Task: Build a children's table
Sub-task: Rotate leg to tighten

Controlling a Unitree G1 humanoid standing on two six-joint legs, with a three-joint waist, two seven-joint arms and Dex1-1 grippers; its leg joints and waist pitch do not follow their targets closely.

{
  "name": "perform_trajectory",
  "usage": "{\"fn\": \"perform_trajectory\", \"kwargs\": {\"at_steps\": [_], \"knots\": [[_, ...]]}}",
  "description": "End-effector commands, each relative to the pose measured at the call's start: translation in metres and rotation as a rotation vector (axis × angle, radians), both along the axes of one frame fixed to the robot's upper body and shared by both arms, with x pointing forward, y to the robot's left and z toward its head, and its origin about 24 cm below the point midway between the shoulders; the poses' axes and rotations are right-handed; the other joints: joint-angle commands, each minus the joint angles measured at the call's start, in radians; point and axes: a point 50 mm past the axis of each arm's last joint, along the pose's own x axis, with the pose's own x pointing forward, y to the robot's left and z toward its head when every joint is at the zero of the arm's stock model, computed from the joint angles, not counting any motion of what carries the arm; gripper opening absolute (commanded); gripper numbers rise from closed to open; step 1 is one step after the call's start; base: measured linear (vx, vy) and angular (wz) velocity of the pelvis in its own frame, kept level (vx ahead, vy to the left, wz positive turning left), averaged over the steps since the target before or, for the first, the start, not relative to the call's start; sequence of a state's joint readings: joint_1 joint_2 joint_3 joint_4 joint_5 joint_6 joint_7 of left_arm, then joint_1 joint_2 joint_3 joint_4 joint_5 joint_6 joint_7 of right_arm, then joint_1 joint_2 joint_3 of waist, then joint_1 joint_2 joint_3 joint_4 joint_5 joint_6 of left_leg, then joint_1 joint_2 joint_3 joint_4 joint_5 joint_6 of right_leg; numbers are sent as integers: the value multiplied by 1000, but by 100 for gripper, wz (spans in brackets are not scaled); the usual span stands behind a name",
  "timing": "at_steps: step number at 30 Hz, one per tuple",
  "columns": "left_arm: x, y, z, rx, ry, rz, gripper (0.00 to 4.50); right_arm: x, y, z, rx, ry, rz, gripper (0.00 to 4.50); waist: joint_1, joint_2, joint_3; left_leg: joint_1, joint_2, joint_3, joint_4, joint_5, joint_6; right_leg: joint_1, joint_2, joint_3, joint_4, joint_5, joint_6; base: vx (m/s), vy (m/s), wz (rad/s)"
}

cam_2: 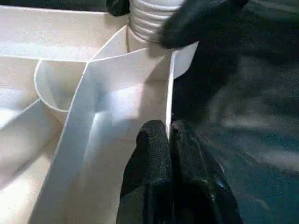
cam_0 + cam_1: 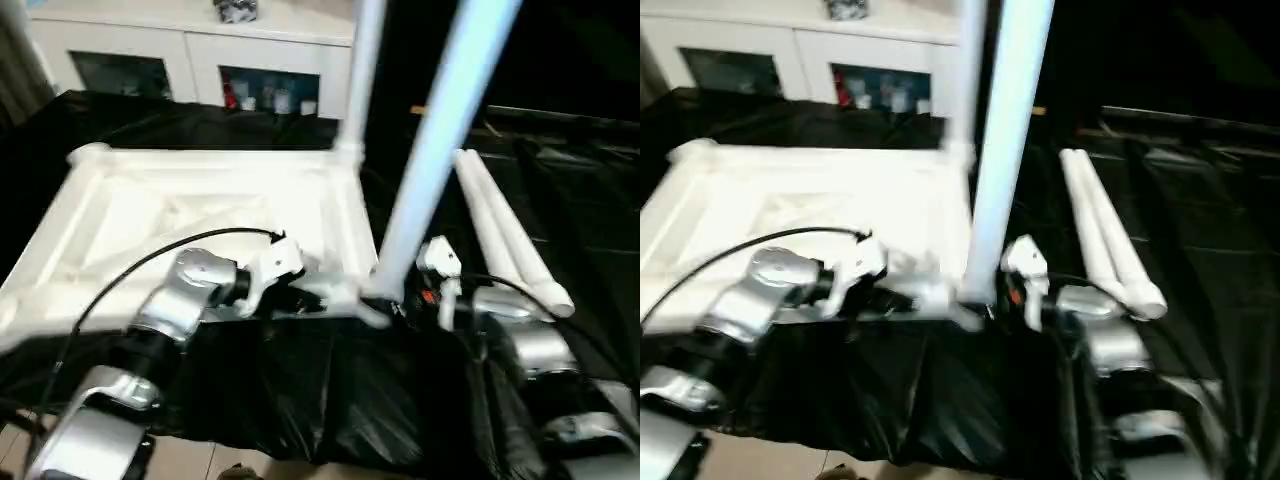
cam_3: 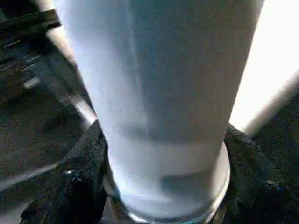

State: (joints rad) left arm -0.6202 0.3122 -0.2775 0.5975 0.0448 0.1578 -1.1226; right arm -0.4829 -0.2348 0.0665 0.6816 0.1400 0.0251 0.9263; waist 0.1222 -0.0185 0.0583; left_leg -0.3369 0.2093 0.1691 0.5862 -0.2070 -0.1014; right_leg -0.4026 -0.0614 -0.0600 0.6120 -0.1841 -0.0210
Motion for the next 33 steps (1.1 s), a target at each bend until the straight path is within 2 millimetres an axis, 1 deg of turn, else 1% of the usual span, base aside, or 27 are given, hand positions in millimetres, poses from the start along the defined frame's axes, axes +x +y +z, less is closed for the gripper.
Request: {"fn": "perform_trajectory", "kwargs": {"at_steps": [1,2,3,4,5,6,7,9,10,11,12,13,14,15,17,20,21,22,24,25,26,28,29,30,31,32,33], "knots": [[13,-21,18,-56,-96,86,0,-10,29,-25,-52,82,15,275,-6,-2,-58,-4,20,-4,-78,-178,5,47,-84,46,-88,-370,-158,0,0,0],[13,-21,18,-56,-97,88,0,-10,30,-25,-52,83,10,275,-9,-2,-57,-3,21,-4,-78,-181,6,46,-84,47,-90,-370,-158,0,0,0],[14,-24,18,-55,-107,105,0,-8,33,-27,-54,89,-32,275,-13,-1,-57,-4,20,-3,-78,-187,10,47,-82,47,-90,-365,-159,0,0,0],[15,-35,19,-58,-125,139,0,-1,44,-30,-43,112,-179,274,-17,8,-56,-2,21,-4,-81,-195,3,44,-80,47,-89,-361,-164,0,0,0],[15,-37,19,-60,-129,147,0,0,47,-30,-43,117,-220,274,-21,6,-55,-3,20,-4,-81,-196,-1,45,-80,47,-90,-361,-162,0,0,0],[14,-41,19,-59,-132,149,0,2,52,-30,-38,113,-259,274,-23,8,-57,-1,20,-6,-81,-202,-9,44,-81,47,-89,-364,-163,0,0,0],[14,-42,19,-59,-132,149,0,2,52,-30,-38,112,-262,274,-26,6,-57,-2,18,-6,-81,-208,-7,46,-80,46,-91,-367,-159,0,0,0],[12,-46,18,-60,-133,147,0,3,58,-30,-29,106,-290,274,-30,10,-59,-3,19,-5,-81,-209,-1,45,-80,48,-90,-342,-165,0,0,0],[11,-49,18,-64,-135,139,0,3,64,-28,3,96,-296,329,-31,11,-58,-4,19,-5,-81,-210,0,46,-80,48,-89,-334,-167,0,0,0],[9,-50,17,-65,-132,124,0,4,66,-26,20,90,-285,329,-32,13,-60,-4,19,-5,-81,-210,3,46,-80,48,-88,-318,-172,0,0,0],[9,-50,17,-64,-131,114,0,4,67,-25,30,86,-276,343,-33,13,-60,-5,18,-5,-80,-207,7,48,-78,48,-87,-299,-178,0,0,0],[8,-50,17,-63,-128,109,0,4,68,-24,37,85,-269,353,-34,15,-60,-5,19,-4,-80,-205,9,48,-77,48,-85,-279,-184,0,0,0],[7,-49,16,-62,-127,101,0,5,68,-22,41,81,-261,353,-34,15,-60,-6,19,-4,-81,-206,11,48,-77,48,-85,-276,-185,0,0,0],[7,-48,16,-62,-127,91,0,5,68,-20,35,68,-256,365,-34,15,-60,-4,19,-4,-80,-206,12,49,-77,48,-85,-272,-188,0,0,0],[5,-44,15,-53,-123,66,0,6,64,-16,20,34,-218,390,-34,14,-61,-5,20,-5,-81,-205,14,50,-78,48,-82,-263,-192,0,0,0],[2,-37,15,-58,-104,34,0,5,55,-11,1,-8,-121,390,-34,12,-64,-9,20,-4,-77,-172,25,55,-77,48,-76,-201,-205,0,0,0],[1,-34,16,-67,-91,16,0,2,50,-8,-2,-28,-51,390,-34,12,-67,-12,19,-2,-73,-144,33,57,-76,49,-69,-150,-217,0,0,0],[1,-32,17,-73,-82,5,0,0,47,-7,-4,-40,-4,390,-32,11,-69,-12,19,-2,-71,-131,39,59,-75,48,-66,-122,-225,0,0,0],[-1,-29,19,-87,-82,-39,0,-3,41,-5,-3,-41,68,390,-31,11,-70,-14,19,1,-66,-90,69,59,-74,48,-56,-25,-254,0,0,0],[-2,-26,20,-84,-76,-63,0,-5,36,-3,-4,-40,119,390,-31,11,-72,-13,19,0,-65,-87,79,62,-74,46,-55,-13,-265,0,0,0],[-3,-24,20,-82,-72,-76,0,-7,33,-2,-5,-39,152,390,-30,12,-72,-11,20,2,-64,-86,84,59,-74,46,-55,-9,-270,0,0,0],[-4,-18,20,-65,-59,-114,0,-12,25,1,-18,-31,255,390,-28,15,-70,-12,23,3,-63,-89,93,59,-74,44,-57,-16,-280,0,0,0],[-4,-18,20,-62,-58,-120,0,-13,24,1,-21,-28,272,390,-22,15,-70,-9,26,5,-61,-98,97,57,-73,43,-57,-27,-281,0,0,0],[-5,-14,20,-51,-51,-135,0,-15,19,3,-31,-18,328,390,-21,14,-67,-12,27,4,-63,-106,95,58,-74,42,-58,-48,-279,0,0,0],[-5,-12,20,-41,-46,-149,0,-18,16,5,-40,-11,371,390,-17,13,-67,-11,28,5,-63,-115,91,57,-75,42,-60,-75,-272,0,0,0],[-5,-12,20,-41,-46,-149,0,-18,16,5,-40,-11,371,390,-14,13,-67,-11,28,4,-63,-116,89,58,-76,42,-60,-82,-269,0,0,0],[-6,-7,20,-21,-38,-172,0,-21,11,7,-52,-3,426,390,-11,13,-67,-11,29,3,-63,-117,85,57,-78,42,-61,-97,-265,0,0,0]]}}
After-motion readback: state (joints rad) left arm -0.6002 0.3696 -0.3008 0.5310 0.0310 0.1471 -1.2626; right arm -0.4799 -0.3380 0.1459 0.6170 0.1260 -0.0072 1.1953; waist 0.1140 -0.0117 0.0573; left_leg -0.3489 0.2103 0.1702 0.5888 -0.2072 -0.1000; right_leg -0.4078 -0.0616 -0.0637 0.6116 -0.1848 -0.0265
